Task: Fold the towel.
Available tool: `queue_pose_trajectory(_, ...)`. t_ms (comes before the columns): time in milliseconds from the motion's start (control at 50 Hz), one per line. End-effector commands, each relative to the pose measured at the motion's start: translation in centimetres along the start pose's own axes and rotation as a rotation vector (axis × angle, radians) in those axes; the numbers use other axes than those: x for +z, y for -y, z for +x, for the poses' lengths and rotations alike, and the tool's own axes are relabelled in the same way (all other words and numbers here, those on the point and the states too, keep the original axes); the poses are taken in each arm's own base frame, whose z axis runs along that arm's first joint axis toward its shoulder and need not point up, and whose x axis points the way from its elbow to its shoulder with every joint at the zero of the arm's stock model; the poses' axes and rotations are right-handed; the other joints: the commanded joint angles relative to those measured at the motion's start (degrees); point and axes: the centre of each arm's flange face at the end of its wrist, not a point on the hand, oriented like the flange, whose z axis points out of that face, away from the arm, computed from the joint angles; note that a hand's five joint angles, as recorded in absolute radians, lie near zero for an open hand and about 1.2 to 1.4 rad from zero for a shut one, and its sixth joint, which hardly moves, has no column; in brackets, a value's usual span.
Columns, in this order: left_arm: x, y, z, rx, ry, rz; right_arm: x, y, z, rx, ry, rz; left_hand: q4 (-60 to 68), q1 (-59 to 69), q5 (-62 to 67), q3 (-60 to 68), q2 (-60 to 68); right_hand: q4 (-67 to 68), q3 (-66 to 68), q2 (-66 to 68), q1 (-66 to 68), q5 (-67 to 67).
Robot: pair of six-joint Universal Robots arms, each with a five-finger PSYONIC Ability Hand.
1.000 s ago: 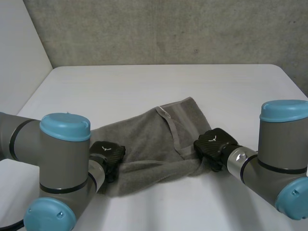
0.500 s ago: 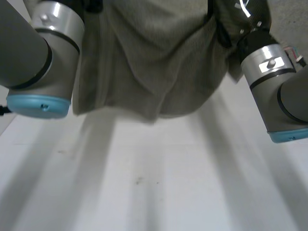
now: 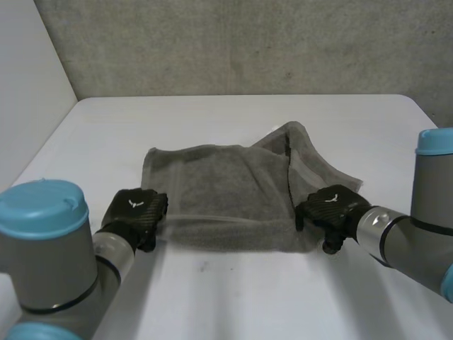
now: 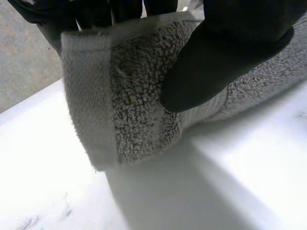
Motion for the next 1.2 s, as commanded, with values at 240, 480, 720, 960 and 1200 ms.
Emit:
queue_pose_trajectory(240, -4.4, 7.4, -2.4, -0.044, 0.066, 0.293, -2.4, 1.2, 4.8, 0.301, -0.172, 0.122, 10.3, 11.7, 11.0, 10.3, 10.2, -30.8, -30.8, -29.6, -35.6, -31.6)
queue_pose_trajectory(480, -4.4, 8.7, -3.6, -0.056, 0.108, 0.33, -2.1, 1.4, 5.3, 0.428, -0.168, 0.144, 10.3, 11.7, 11.0, 10.3, 10.2, -30.8, -30.8, -29.6, -35.6, -31.6)
queue_pose_trajectory(720, -4.5, 12.0, -4.4, -0.075, 0.131, 0.428, 0.8, -1.4, 2.7, 0.471, -0.048, 0.054, 10.3, 11.7, 11.0, 10.3, 10.2, -30.1, -30.0, -28.9, -34.8, -30.8)
queue_pose_trajectory(960, -5.3, 15.3, -4.5, -0.089, 0.132, 0.532, 3.9, 0.2, -1.8, 0.499, 0.06, 0.21, 10.3, 11.7, 11.0, 10.3, 10.2, -19.0, -18.9, -17.8, -23.7, -19.7)
queue_pose_trajectory(1200, -6.1, 17.9, -4.6, -0.11, 0.129, 0.615, 5.5, 0.9, -5.3, 0.458, 0.144, 0.223, 10.3, 11.7, 11.0, 10.3, 10.2, -17.8, -17.7, -16.6, -22.5, -18.6)
